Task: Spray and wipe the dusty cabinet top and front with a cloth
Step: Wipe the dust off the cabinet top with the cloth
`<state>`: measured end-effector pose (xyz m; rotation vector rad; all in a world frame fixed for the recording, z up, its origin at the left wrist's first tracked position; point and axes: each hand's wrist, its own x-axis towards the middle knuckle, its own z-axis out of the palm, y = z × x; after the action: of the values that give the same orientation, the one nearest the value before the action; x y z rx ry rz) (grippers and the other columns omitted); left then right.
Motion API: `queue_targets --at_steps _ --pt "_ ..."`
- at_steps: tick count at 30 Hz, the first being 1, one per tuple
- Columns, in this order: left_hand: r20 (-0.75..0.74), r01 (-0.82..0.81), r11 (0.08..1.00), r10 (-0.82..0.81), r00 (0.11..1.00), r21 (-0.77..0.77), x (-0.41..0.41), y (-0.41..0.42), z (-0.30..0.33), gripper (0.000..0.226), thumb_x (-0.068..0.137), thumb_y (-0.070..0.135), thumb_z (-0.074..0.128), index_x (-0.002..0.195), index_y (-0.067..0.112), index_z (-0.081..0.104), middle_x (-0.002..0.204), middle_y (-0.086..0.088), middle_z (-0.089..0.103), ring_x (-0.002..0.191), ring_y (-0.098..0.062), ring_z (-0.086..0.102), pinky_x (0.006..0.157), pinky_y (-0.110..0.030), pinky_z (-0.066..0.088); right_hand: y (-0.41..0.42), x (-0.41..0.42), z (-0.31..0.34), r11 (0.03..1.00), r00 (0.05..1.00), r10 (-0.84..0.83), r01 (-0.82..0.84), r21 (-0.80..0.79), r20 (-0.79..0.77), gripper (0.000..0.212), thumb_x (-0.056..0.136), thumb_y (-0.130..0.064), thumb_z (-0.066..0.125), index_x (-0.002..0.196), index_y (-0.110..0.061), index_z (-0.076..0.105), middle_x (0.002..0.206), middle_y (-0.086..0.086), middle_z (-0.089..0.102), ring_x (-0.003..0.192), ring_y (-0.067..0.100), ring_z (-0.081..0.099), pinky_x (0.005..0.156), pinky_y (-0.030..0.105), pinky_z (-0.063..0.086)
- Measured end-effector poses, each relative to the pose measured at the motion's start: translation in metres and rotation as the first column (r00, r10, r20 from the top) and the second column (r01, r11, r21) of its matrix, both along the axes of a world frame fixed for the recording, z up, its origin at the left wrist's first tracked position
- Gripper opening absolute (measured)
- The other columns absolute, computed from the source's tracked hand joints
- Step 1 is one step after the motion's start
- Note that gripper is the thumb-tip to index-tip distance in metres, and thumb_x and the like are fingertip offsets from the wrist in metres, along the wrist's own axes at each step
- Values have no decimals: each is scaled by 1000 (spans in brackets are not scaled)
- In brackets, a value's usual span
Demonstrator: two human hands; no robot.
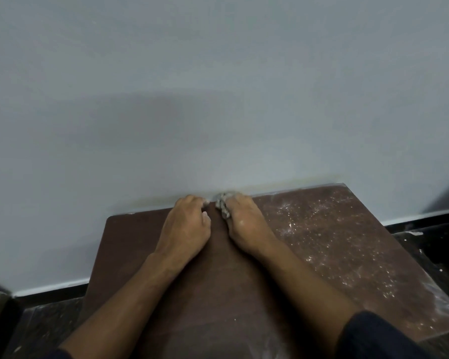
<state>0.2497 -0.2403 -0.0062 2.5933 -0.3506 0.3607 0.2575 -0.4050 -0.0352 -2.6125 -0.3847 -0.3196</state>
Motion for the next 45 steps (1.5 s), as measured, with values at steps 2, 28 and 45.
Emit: queue_targets --at_steps 2,28,45 --pt "-7 -8 1000 7 1000 -14 -1 4 -2 31 88 15 55 118 10 63 114 -4 63 113 -21 54 99 -32 43 -5 -13 -3 995 995 99 -99 4 17 32 98 -18 51 127 -10 62 121 8 63 114 25 52 108 34 40" --pt "-71 205 967 -218 973 -152 -105 6 -4 23 93 26 53 113 32 62 99 20 54 98 1 48 86 -19 40 20 -182 15 953 970 241 -245 177 41 21 103 -13 49 117 -9 64 116 5 64 109 22 58 101 35 44" --pt "-58 219 969 -226 972 -115 -135 13 -10 22 93 28 55 114 31 61 97 20 55 99 2 49 85 -21 46 -17 -220 -10 968 978 183 -196 156 95 48 90 -5 55 135 -23 57 138 -5 60 134 6 48 120 28 32"
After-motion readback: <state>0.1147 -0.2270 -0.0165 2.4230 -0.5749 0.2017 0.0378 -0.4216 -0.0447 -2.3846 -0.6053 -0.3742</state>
